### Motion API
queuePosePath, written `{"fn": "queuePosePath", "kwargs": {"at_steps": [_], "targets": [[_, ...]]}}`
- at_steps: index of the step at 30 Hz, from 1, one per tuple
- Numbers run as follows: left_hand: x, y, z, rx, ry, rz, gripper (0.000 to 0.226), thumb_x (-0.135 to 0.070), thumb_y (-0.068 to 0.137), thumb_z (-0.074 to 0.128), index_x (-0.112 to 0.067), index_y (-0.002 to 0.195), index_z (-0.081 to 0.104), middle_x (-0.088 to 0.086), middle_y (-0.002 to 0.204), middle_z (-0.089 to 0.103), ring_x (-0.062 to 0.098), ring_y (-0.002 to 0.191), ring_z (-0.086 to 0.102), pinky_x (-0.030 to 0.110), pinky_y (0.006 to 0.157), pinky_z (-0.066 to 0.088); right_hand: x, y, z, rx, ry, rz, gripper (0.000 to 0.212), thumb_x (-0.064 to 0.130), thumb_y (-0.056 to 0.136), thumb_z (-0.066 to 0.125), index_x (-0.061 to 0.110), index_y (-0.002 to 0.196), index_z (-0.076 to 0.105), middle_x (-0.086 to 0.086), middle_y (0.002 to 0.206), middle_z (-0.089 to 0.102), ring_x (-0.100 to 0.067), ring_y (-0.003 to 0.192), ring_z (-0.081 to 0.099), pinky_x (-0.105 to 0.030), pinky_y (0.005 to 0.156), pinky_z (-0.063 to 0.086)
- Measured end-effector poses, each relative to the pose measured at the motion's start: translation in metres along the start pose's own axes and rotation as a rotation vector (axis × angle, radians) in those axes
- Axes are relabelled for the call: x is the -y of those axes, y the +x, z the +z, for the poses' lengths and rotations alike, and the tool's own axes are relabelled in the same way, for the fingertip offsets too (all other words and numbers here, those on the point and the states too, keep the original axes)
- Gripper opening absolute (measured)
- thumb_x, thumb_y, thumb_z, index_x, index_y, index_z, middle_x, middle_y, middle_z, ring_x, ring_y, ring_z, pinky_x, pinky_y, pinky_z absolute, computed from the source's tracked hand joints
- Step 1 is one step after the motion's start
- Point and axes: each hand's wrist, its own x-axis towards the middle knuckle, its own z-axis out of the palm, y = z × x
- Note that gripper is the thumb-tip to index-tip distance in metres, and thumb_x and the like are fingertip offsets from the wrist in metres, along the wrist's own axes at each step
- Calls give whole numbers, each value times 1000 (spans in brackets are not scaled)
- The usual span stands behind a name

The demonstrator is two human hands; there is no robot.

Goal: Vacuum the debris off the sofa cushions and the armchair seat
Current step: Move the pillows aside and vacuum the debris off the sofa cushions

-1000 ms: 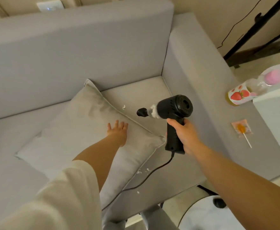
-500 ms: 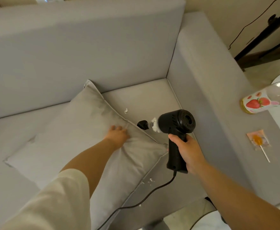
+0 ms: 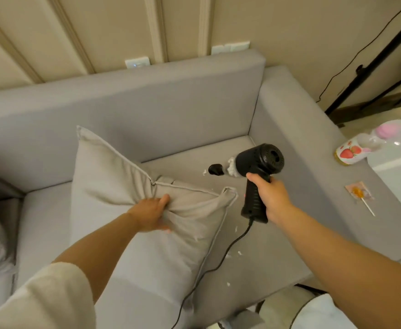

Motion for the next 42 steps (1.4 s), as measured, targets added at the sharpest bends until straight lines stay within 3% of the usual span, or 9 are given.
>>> {"fn": "queuePosePath", "kwargs": {"at_steps": [2,8,17,21,26,28,34,39,42], "targets": [[15,-24,-4,-11,14,-37,77,-43,73,72,-12,131,32,12,126,55,31,114,53,35,94,41,6,-12,12,9,-11,-22,17,26,82,66,14,82,54,-10,78,58,-26,71,59,-36,68,50],[68,-93,-24,-125,78,-142,58,-33,74,73,-13,120,45,10,118,60,28,110,55,33,90,41,21,-45,56,95,-28,-54,18,26,81,67,15,78,52,-9,76,56,-25,68,56,-34,65,48],[123,-116,-75,-471,156,-268,29,-22,84,60,-7,109,57,15,115,61,31,110,55,36,89,40,43,-56,89,158,-129,-200,20,30,79,67,18,86,52,-10,85,60,-25,74,59,-29,58,47],[141,-96,-90,-612,107,-378,30,-7,89,48,-7,118,55,19,123,54,36,116,46,42,95,30,43,-48,87,154,-153,-204,23,29,80,67,17,94,54,-9,87,60,-25,77,61,-33,68,50],[136,-68,-65,-288,-36,-662,60,2,87,47,-16,141,27,16,143,31,37,132,31,50,108,30,29,-34,79,104,-180,-141,26,29,80,68,15,96,54,-9,82,60,-25,73,60,-31,63,49],[130,-60,-49,-179,-70,-648,63,-2,87,50,-17,143,24,13,149,25,35,137,24,52,113,25,23,-30,75,95,-189,-121,27,29,80,67,14,97,54,-10,82,60,-25,72,60,-31,61,48],[112,-46,-43,-86,-100,-553,60,-18,89,55,-14,142,28,12,148,29,31,139,22,49,116,21,18,-21,77,90,-175,-102,27,30,79,68,14,97,55,-11,84,62,-26,73,61,-31,62,49],[46,-40,-56,174,-403,-108,82,-31,76,74,-19,144,29,5,150,33,23,137,33,35,115,28,28,-25,89,141,-102,-108,27,29,78,69,13,96,56,-11,84,62,-26,73,62,-32,63,51],[-17,-40,-61,316,-614,148,85,-33,73,76,-33,143,28,-10,153,26,13,140,25,34,119,20,39,-29,94,169,-73,-150,23,29,79,69,16,93,57,-13,89,64,-29,81,65,-35,68,54]]}}
